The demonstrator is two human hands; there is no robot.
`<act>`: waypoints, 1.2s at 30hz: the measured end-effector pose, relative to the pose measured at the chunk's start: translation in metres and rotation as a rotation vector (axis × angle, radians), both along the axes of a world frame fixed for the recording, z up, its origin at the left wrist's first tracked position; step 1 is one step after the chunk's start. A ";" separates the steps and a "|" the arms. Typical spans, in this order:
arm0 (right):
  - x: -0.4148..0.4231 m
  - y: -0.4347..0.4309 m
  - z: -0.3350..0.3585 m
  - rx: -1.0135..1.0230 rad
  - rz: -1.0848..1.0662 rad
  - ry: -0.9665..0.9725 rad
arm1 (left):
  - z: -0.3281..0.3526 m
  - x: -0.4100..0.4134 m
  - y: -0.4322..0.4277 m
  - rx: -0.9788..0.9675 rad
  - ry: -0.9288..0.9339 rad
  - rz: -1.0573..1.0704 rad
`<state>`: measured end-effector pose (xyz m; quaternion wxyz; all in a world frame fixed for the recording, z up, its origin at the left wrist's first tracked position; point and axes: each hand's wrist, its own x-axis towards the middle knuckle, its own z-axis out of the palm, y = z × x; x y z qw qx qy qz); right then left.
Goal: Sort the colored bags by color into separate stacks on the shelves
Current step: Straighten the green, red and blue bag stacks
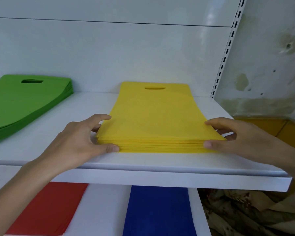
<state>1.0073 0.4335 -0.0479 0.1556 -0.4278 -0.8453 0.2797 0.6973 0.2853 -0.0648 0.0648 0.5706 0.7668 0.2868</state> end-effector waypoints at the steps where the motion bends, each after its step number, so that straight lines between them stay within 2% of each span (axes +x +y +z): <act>1: 0.000 0.000 -0.001 0.016 0.000 0.013 | 0.000 -0.002 0.001 0.001 -0.007 -0.003; 7: 0.001 0.002 -0.003 0.050 0.000 0.034 | 0.002 -0.006 0.000 -0.046 -0.013 -0.072; 11: 0.004 -0.003 -0.002 0.010 0.031 -0.019 | 0.002 -0.006 0.000 -0.024 -0.002 -0.101; 21: 0.009 -0.001 -0.007 0.047 0.022 0.007 | 0.001 0.001 -0.005 0.050 0.029 -0.093; 27: 0.011 -0.002 -0.011 -0.010 -0.016 0.135 | -0.002 0.007 -0.007 0.023 0.113 -0.039; 34: 0.009 -0.008 -0.014 0.006 -0.040 0.165 | -0.004 0.008 -0.006 0.015 0.131 -0.037; 36: 0.011 -0.011 -0.014 -0.001 -0.043 0.172 | -0.006 0.008 -0.005 0.010 0.073 -0.058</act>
